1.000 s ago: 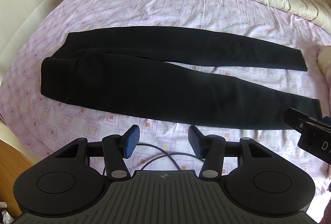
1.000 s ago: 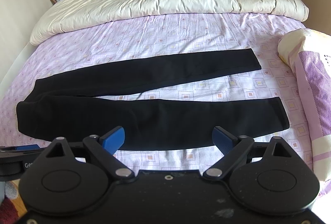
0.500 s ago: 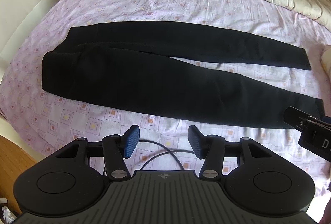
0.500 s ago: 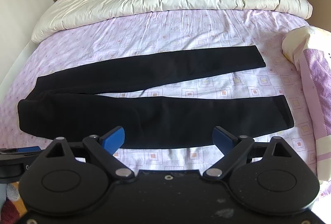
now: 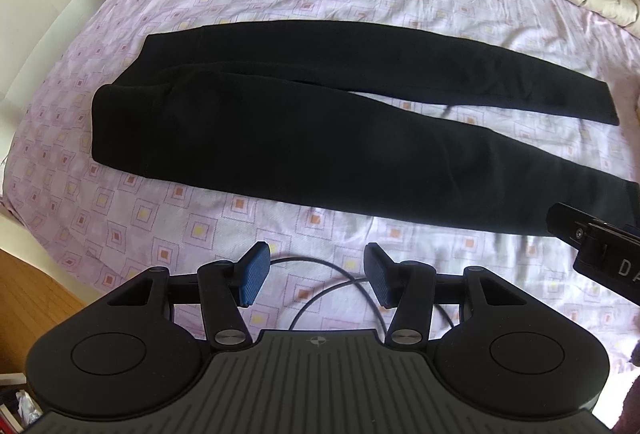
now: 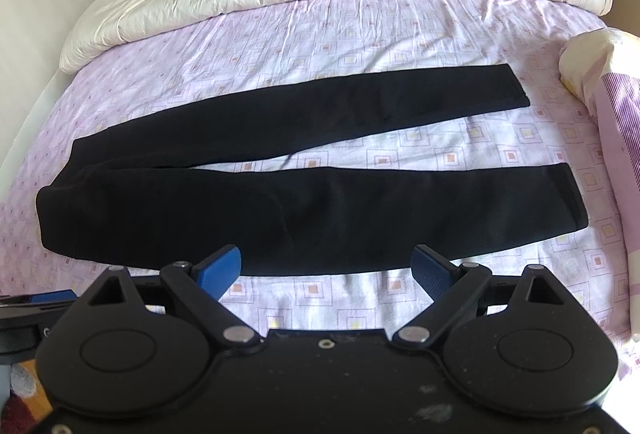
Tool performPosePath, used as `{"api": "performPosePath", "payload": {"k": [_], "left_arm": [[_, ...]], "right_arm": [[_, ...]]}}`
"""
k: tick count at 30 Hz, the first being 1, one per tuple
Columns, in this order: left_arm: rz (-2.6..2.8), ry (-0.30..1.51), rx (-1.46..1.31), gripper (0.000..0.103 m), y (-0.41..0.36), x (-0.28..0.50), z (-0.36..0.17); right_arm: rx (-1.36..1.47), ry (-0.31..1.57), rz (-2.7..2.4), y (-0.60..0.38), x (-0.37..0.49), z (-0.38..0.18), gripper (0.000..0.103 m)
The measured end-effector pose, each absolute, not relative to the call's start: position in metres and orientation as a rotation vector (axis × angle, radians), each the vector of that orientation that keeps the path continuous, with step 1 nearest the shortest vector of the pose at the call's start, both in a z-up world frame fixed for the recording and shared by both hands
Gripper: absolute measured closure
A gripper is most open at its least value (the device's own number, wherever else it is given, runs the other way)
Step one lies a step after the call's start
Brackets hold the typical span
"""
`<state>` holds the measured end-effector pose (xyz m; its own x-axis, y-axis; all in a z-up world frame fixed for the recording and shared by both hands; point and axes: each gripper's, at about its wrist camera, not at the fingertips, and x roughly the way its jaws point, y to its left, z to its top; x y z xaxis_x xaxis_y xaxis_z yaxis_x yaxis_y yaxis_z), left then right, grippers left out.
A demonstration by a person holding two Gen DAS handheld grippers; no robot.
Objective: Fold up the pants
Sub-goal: 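Move both tools toward the black pants lying flat on the bed, then lower both open grippers onto the black pants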
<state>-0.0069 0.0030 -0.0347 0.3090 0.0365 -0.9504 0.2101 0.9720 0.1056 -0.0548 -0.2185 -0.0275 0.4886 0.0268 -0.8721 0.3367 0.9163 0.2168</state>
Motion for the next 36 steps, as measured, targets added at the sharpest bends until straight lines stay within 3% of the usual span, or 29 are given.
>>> {"api": "performPosePath", "payload": {"k": [11, 23, 29, 36], "left_arm": [[-0.201, 1.282, 0.267, 0.052, 0.015, 0.026, -0.041], [-0.305, 1.26, 0.311, 0.052, 0.042, 0.078, -0.051], [-0.312, 1.277, 0.279, 0.054, 0.06, 0.114, -0.062], [-0.254, 1.275, 0.214, 0.059, 0.071, 0.161, -0.073]], "right_arm": [[0.421, 1.058, -0.261, -0.201, -0.037, -0.029, 0.006], [0.343, 1.199, -0.323, -0.153, -0.002, -0.048, 0.006], [0.266, 1.212, -0.274, -0.127, 0.025, -0.059, 0.021], [0.149, 1.175, -0.127, -0.135, 0.072, -0.07, 0.029]]}}
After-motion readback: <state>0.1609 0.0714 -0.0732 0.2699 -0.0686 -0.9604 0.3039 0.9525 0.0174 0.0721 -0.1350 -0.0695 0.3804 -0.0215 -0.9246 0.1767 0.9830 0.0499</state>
